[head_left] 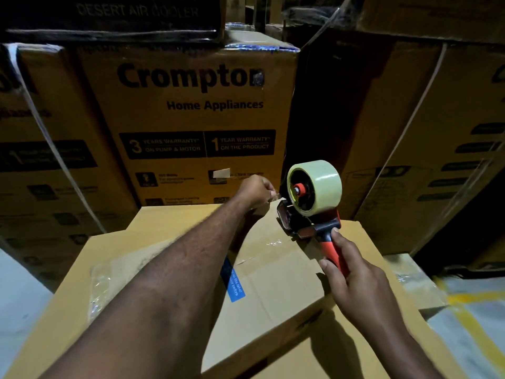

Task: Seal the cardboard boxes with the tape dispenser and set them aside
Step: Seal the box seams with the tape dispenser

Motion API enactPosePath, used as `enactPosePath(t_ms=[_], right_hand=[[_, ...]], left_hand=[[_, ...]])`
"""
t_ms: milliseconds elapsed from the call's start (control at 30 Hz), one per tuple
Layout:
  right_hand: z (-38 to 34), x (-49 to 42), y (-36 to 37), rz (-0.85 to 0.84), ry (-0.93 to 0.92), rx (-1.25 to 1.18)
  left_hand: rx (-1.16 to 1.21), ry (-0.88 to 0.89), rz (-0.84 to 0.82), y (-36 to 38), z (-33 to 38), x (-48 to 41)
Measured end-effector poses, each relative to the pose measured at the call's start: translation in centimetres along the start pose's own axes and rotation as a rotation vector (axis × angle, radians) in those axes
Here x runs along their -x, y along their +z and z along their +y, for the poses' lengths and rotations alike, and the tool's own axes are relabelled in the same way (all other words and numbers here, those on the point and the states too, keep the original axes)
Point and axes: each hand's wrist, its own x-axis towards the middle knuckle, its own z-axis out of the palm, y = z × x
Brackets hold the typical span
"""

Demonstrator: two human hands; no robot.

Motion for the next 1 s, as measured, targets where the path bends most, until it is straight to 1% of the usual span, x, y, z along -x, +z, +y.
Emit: enactPosePath(t_ms=[67,200,267,367,400,433,467,500,533,567,600,633,700,733,867,1000], right_hand=[[0.0,0.0,0.1,-0.002,0.007,0.001],[-0.1,0.0,0.2,0.006,0.026,-0.018],[0.0,-0.1,0.1,-0.004,0.036,-0.008],[-0.1,-0.4,-0.1,-0.037,0.036,0.036],[-0.2,-0.5,-0.3,-0.047,0.036,0.041],[-0.3,-0.8,-0.5,-0.056,0.04,0.043],[-0.3,-1.0,-0.8,-0.065,0.047,0.044],[-0.4,-1.3,-1.0,-0.077,0.054,0.048],[-0.5,-1.5,-1.3,-0.088,0.058,0.054],[-0.7,-1.7,-1.5,-0.099,0.06,0.061],[-0.8,-1.9,-1.7,-0.11,0.059,0.066],[-0.9,-2.2,-1.9,-0.117,0.057,0.068],[-1.0,-2.7,-2.2,-0.136,0.054,0.076],[-1.1,-2.9,-2.4,-0.15,0.056,0.079],[-0.8,-2.9,-2.7,-0.18,0.043,0.102],[0.2,-3.1,-3.0,-0.177,0.044,0.098]], left_hand=[[0.035,-0.01,-0.017,0.1,-0.3,0.1],[0.094,-0.02,0.018,0.9,-0.9,-0.1],[0.083,-0.032,-0.034,0.9,-0.8,-0.1],[-0.022,-0.123,-0.163,0.6,-0.4,-0.4],[-0.091,-0.181,-0.165,0.5,-0.5,-0.5],[-0.156,-0.241,-0.103,0.4,-0.7,-0.5],[-0.201,-0.26,0.015,0.5,-0.9,-0.3],[-0.227,-0.209,0.138,0.6,-1.1,0.1],[-0.212,-0.103,0.225,0.8,-1.0,0.5],[-0.158,0.005,0.227,1.2,-0.8,0.9],[-0.105,0.089,0.162,1.5,-0.5,1.5],[-0.065,0.137,0.074,1.6,0.0,2.1],[-0.025,0.155,-0.059,1.9,0.5,2.6],[-0.023,0.141,-0.091,1.9,0.6,2.6],[-0.121,0.093,-0.161,2.3,0.4,2.3],[-0.122,0.077,-0.155,2.6,0.7,2.2]])
